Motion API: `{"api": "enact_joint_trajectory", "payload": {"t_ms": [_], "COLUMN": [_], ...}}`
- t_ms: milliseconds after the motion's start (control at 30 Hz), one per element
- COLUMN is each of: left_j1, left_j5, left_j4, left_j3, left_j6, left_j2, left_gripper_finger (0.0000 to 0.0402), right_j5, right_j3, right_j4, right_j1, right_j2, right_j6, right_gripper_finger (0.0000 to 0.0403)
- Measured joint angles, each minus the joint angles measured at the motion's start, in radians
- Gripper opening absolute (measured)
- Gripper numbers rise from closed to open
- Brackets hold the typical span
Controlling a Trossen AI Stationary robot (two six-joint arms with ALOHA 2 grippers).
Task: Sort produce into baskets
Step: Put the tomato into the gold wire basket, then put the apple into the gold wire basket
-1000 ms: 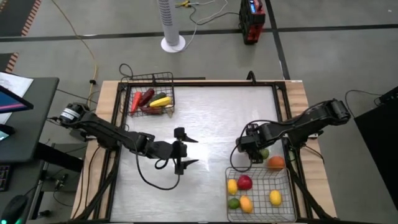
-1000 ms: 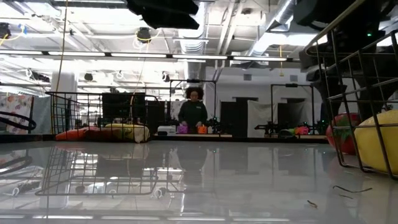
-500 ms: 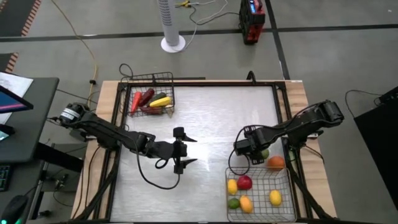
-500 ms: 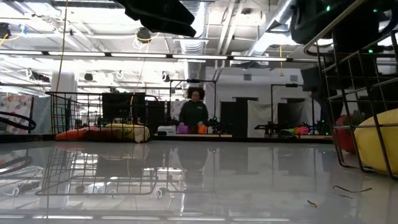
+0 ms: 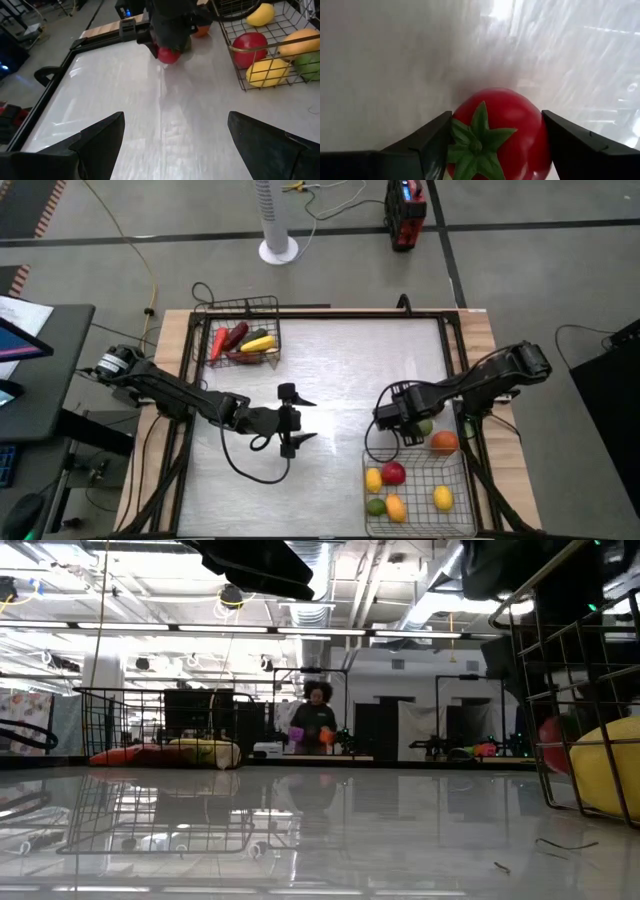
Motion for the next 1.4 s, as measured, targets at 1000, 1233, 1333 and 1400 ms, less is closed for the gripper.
{"api": "enact_joint_trajectory", "payload": {"t_ms": [1000,1233,1333,1400], "left_j1": [0.0,0.001,0.001,0.001], "left_j5": [0.001,0.002,0.005,0.006], "left_j4": [-0.012,-0.006,-0.004,-0.004], "left_j3": [0.0,0.0,0.0,0.0], "left_j6": [-0.008,-0.001,0.0,0.003], "left_j2": [0.0,0.0,0.0,0.0], "left_gripper_finger": [0.0345,0.0345,0.0345,0.0345], "right_j5": [-0.381,-0.278,-0.171,-0.143], "right_j3": [0.373,0.373,0.371,0.355], "right_j4": [-0.058,-0.283,-0.446,-0.474], "right_j1": [0.254,0.244,0.189,0.126], "right_j2": [-0.074,-0.078,-0.089,-0.096], "right_j6": [0.712,0.717,0.708,0.689], "right_gripper_finger": [0.0388,0.038,0.0376,0.0374]}}
